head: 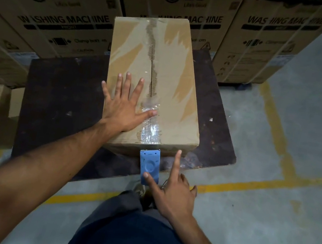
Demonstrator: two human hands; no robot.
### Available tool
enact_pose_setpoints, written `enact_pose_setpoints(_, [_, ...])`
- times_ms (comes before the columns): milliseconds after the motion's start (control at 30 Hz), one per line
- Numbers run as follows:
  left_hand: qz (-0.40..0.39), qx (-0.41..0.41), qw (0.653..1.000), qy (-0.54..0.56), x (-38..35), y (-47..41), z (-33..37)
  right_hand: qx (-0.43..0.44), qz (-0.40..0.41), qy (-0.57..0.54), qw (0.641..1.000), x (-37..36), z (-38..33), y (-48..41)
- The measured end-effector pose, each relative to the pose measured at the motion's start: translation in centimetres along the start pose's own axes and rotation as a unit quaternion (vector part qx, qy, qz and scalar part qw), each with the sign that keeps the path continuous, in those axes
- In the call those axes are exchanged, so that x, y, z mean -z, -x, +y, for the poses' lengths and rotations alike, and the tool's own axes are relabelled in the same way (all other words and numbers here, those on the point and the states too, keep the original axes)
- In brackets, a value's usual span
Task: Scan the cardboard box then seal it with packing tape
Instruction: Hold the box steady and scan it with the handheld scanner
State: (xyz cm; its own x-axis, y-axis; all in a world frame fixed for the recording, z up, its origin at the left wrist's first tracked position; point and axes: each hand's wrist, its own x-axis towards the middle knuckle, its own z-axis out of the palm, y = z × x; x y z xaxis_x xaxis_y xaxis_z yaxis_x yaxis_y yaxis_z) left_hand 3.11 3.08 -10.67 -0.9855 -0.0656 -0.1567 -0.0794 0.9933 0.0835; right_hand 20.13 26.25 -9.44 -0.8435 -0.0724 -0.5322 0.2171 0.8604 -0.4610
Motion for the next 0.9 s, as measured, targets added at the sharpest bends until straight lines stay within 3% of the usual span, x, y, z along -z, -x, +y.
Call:
enact_pose_setpoints(167, [0.005, -0.003, 1.000, 0.002, 0.0, -0.1, -0.1, 0.009, 0.037, 0.002, 0.999, -2.9, -1.3, -0.9])
enact_pose_setpoints(467, [0.003, -0.020, 1.000, 0.006, -0.4, -0.1, -0.3, -0.024, 0.161, -0.217, 0.962, -8.7, -2.2, -3.5])
enact_pose_setpoints(900, [0.005, -0.013, 1.000, 0.014, -0.3, -0.1, -0.2, -0.020, 0.199, -0.244, 0.949, -10.7, -1.5, -2.8])
